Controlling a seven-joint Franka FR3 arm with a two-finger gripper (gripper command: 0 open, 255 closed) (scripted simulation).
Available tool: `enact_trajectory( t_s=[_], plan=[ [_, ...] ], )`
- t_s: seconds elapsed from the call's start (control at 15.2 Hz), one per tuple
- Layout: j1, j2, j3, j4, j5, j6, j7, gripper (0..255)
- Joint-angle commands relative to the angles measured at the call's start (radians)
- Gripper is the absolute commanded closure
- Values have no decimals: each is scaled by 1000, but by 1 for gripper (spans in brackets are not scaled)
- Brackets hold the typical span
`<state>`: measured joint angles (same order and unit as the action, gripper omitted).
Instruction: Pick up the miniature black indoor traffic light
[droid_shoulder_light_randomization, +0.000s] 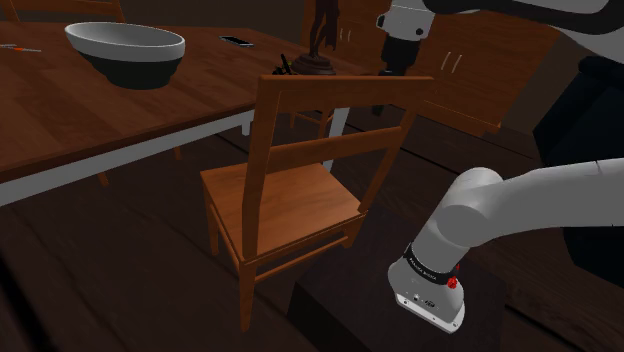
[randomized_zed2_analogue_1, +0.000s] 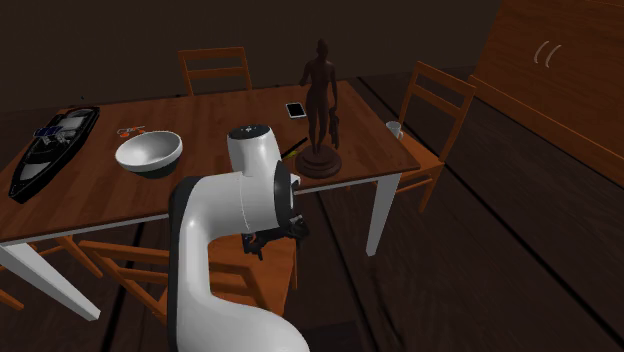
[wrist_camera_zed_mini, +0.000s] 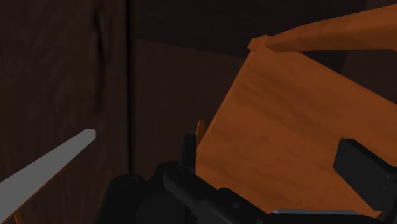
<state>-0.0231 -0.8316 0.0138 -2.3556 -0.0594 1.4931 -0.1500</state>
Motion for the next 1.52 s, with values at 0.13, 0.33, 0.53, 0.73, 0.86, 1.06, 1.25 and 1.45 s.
enact_trajectory(
  t_s=[0.13,0.33,0.53,0.73,0.86,1.06,1.25,1.45],
  plan=[
    [-11,76,9,47,36,32,57,0],
    [-28,188,19,125,85,73,139,0],
    [-43,298,23,211,128,108,215,0],
    [-57,407,23,305,168,135,287,0],
    [-66,478,20,371,193,149,333,0],
    [-78,583,12,477,230,165,399,0],
    [-90,688,1,590,267,174,462,0],
    [-103,792,-14,711,305,175,522,0]
  ],
)
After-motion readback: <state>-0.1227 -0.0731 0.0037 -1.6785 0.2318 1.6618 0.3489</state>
